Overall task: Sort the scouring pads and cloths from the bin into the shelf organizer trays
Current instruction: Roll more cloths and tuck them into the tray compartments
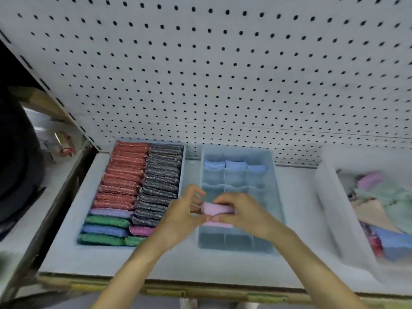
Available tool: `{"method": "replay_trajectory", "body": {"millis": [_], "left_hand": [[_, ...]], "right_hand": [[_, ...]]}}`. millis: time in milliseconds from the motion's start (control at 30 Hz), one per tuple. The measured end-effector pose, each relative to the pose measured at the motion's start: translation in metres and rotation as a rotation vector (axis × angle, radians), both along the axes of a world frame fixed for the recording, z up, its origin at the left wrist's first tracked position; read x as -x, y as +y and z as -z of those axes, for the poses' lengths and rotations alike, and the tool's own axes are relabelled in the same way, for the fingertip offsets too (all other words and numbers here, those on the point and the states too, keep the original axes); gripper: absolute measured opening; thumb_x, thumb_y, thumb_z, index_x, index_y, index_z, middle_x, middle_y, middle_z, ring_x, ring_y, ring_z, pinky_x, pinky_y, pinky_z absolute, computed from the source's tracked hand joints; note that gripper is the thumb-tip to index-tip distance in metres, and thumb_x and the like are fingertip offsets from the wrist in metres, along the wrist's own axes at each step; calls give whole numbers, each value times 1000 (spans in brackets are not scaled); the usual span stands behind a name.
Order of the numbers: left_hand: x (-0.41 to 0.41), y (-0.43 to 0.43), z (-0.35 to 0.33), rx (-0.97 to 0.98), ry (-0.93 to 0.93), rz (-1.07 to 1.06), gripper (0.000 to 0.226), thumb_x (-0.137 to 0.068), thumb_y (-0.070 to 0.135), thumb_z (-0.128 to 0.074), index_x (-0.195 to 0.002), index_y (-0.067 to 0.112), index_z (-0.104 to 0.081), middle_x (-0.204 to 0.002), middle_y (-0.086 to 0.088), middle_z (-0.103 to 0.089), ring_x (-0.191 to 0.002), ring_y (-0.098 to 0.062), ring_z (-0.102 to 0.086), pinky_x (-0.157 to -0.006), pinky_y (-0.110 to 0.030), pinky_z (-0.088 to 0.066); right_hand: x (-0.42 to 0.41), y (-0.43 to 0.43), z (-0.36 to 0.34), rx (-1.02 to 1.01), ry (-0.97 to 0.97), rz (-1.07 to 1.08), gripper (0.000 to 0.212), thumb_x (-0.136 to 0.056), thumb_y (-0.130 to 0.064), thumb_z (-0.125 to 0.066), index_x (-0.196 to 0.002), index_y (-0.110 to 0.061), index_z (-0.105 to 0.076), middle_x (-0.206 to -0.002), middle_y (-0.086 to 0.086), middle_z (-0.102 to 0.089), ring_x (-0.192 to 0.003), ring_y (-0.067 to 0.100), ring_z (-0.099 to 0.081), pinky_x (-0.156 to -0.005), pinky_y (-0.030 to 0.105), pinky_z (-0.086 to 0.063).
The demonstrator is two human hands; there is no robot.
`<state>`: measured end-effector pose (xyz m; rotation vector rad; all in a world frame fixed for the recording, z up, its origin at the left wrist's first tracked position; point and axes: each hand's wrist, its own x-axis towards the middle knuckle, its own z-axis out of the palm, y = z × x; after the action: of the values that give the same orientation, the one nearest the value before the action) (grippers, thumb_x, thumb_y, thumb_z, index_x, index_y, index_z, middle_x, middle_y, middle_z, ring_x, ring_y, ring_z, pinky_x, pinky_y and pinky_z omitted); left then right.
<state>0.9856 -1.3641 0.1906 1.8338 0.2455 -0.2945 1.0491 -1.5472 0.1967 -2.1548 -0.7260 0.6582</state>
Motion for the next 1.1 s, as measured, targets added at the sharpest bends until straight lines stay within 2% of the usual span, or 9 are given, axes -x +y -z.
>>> {"method": "replay_trajectory", "body": {"millis": [133,233,300,433,533,633,733,933,1100], "left_hand": [[-10,27,8,39,-107,-138,24,-90,8,-65,-102,26,-56,-105,3,-66,-95,-14,-66,-84,-30,-55],[-8,38,21,-215,-241,-194,13,-96,16,-57,-108,20,-59,-110,11,-64,-103,-5,-59,-90,-21,-48],[-6,38,30,-341,-307,-144,23,-96,25,-57,-119,21,-58,-117,15,-57,-112,-4,-50,-99,-26,-41],[-8,29,47,-449,-294,-26,63,-87,61,-39,-134,21,-53,-131,14,-48,-129,-8,-38,-112,-34,-25],[-8,18,56,-697,-328,98,68,-87,65,-37,-135,20,-51,-138,5,-54,-137,-19,-38,-115,-39,-12],[-7,16,63,-859,-343,192,67,-89,65,-35,-139,21,-49,-137,1,-56,-137,-25,-40,-112,-49,-17],[-6,16,65,-948,-326,246,66,-89,62,-34,-141,23,-48,-138,-3,-56,-138,-27,-39,-113,-52,-18],[-4,15,66,-992,-333,270,65,-96,61,-25,-143,21,-44,-135,-6,-59,-139,-30,-39,-112,-55,-20],[-4,11,64,-1020,-321,256,60,-101,50,-21,-145,16,-43,-135,-4,-59,-141,-31,-35,-111,-57,-22]], "right_hand": [[-35,16,3,121,-119,76,18,-82,-25,-74,-97,-17,-68,-84,-4,-64,-86,18,-50,-67,13,-33],[-65,27,14,48,-123,398,17,-84,-15,-71,-98,-12,-64,-86,0,-62,-86,23,-53,-65,22,-35],[-76,42,25,65,-146,470,17,-86,-13,-68,-99,-12,-57,-91,-2,-62,-84,20,-55,-68,29,-40],[-78,60,52,230,-292,422,22,-86,-9,-60,-108,-12,-57,-101,6,-66,-93,29,-59,-69,37,-44],[-72,61,64,302,-377,337,36,-82,-1,-60,-116,-13,-63,-108,6,-65,-100,30,-58,-68,37,-44],[-68,63,65,300,-418,247,36,-79,0,-61,-113,-12,-65,-108,8,-66,-97,33,-62,-65,37,-48],[-69,67,61,437,-475,120,31,-85,-6,-55,-113,-14,-63,-111,7,-64,-97,32,-61,-63,29,-35],[-80,72,52,569,-316,43,23,-88,-12,-55,-109,-17,-62,-106,6,-67,-98,30,-61,-67,29,-36],[-96,60,38,486,41,-46,19,-96,-17,-49,-107,-13,-65,-102,7,-65,-95,26,-57,-84,37,-44]]}}
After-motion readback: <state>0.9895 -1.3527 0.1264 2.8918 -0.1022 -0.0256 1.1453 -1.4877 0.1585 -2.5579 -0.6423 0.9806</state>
